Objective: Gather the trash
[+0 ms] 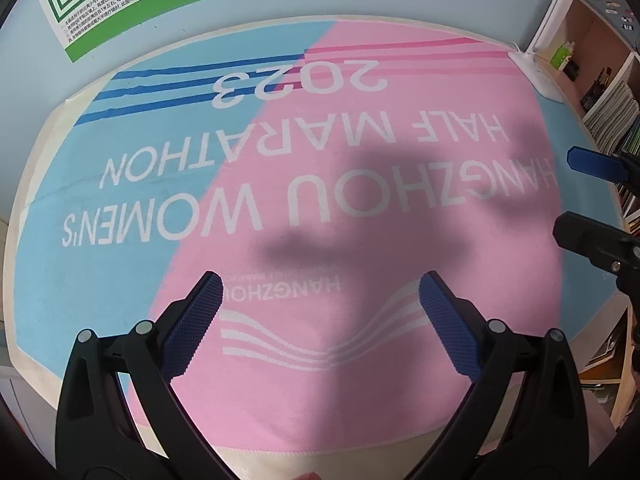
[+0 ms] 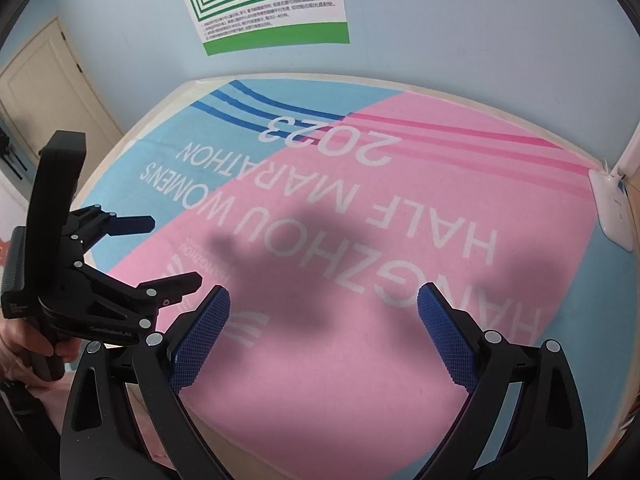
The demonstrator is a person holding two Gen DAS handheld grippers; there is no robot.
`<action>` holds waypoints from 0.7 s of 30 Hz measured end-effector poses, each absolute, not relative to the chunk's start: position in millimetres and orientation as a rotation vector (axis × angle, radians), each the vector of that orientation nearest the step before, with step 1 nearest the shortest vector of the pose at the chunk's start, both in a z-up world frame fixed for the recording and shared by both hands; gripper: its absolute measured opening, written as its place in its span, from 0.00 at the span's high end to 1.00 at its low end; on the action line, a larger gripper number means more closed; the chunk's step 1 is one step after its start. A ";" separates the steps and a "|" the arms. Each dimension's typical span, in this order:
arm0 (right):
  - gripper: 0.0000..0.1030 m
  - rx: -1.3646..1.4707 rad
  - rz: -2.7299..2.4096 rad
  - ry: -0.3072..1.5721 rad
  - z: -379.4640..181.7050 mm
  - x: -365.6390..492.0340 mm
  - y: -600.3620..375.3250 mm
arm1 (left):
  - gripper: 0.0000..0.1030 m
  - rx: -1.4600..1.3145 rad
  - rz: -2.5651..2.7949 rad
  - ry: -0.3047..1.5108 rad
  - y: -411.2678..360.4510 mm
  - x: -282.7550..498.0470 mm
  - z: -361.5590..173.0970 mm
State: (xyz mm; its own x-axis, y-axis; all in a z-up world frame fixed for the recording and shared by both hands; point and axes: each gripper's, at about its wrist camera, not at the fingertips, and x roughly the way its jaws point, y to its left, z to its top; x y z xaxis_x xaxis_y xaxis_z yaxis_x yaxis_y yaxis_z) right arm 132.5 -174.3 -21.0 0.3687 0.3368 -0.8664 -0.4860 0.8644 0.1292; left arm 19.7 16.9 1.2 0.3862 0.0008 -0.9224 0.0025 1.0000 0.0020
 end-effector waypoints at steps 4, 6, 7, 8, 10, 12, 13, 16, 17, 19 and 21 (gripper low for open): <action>0.09 -0.150 0.519 1.069 -21.1 133.5 -176.3 | 0.07 0.037 0.009 1.164 14.4 20.8 1.0; 0.09 -0.150 0.513 1.073 -22.3 134.1 -177.3 | 0.06 0.045 0.009 1.159 13.9 20.8 1.3; 0.09 -0.150 0.511 1.074 -22.7 134.0 -177.5 | 0.06 0.047 0.009 1.158 13.7 21.0 1.3; 0.09 -0.149 0.509 1.075 -23.1 134.0 -177.9 | 0.06 0.045 0.015 1.159 14.1 20.0 1.4; 0.09 -0.152 0.508 1.075 -23.8 134.4 -177.8 | 0.07 0.050 0.012 1.155 13.3 21.4 1.7; 0.09 -0.151 0.505 1.075 -23.7 134.3 -179.2 | 0.07 0.056 0.012 1.152 12.9 21.5 2.0; 0.09 -0.150 0.506 1.076 -23.9 134.4 -179.3 | 0.07 0.059 0.011 1.150 12.8 21.8 2.2; 0.09 -0.153 0.508 1.076 -24.0 133.9 -179.1 | 0.07 0.063 0.013 1.144 12.9 22.0 3.0; 0.09 -0.153 0.510 1.075 -24.0 133.6 -179.1 | 0.07 0.062 0.013 1.143 13.1 21.9 3.4; 0.09 -0.158 0.511 1.074 -24.1 133.5 -178.8 | 0.07 0.062 0.010 1.142 13.0 22.0 3.6; 0.09 -0.154 0.509 1.075 -23.5 133.5 -178.4 | 0.07 0.064 0.011 1.139 13.1 21.4 4.0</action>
